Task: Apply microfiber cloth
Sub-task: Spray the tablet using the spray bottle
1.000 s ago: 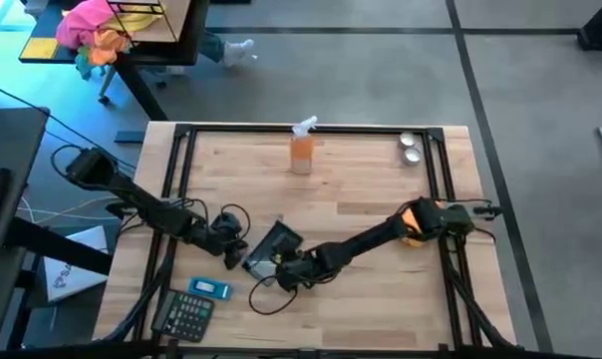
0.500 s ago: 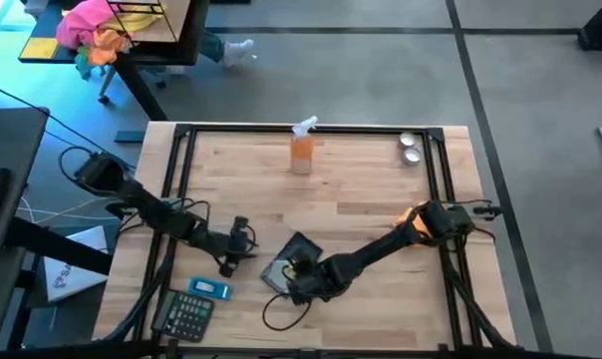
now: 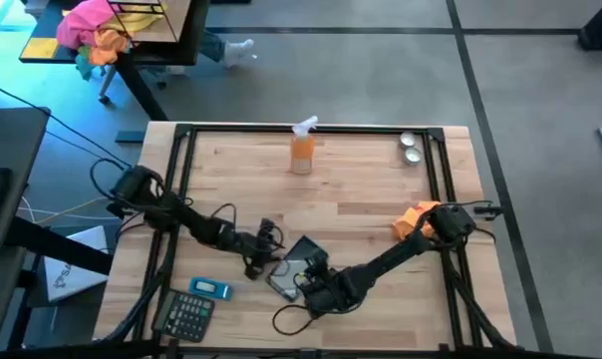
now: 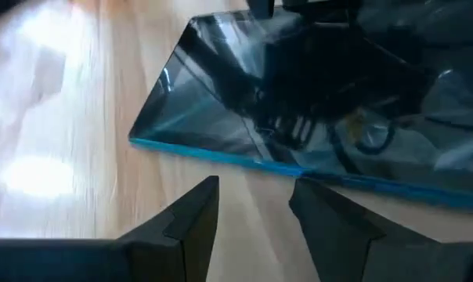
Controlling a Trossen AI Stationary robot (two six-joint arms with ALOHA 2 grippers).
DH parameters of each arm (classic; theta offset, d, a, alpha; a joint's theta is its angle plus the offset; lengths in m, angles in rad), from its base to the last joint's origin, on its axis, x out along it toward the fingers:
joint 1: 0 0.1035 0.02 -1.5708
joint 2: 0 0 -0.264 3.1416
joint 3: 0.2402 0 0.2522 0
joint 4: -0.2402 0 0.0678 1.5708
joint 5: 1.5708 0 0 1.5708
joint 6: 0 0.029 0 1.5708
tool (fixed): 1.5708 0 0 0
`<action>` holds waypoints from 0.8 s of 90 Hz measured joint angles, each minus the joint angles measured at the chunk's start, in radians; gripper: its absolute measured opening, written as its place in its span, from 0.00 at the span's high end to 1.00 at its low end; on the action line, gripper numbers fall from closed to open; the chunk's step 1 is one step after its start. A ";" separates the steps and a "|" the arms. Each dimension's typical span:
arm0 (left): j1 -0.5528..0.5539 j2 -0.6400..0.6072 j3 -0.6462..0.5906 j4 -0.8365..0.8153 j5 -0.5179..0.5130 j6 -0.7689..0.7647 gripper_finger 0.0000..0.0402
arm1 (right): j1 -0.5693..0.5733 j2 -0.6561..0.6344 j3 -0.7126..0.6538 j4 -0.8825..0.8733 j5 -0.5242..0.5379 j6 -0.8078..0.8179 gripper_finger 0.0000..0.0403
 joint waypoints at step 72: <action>0.071 -0.355 -0.004 -0.372 0.376 -0.469 0.61 | 0.007 0.011 -0.030 0.256 0.436 -0.473 0.99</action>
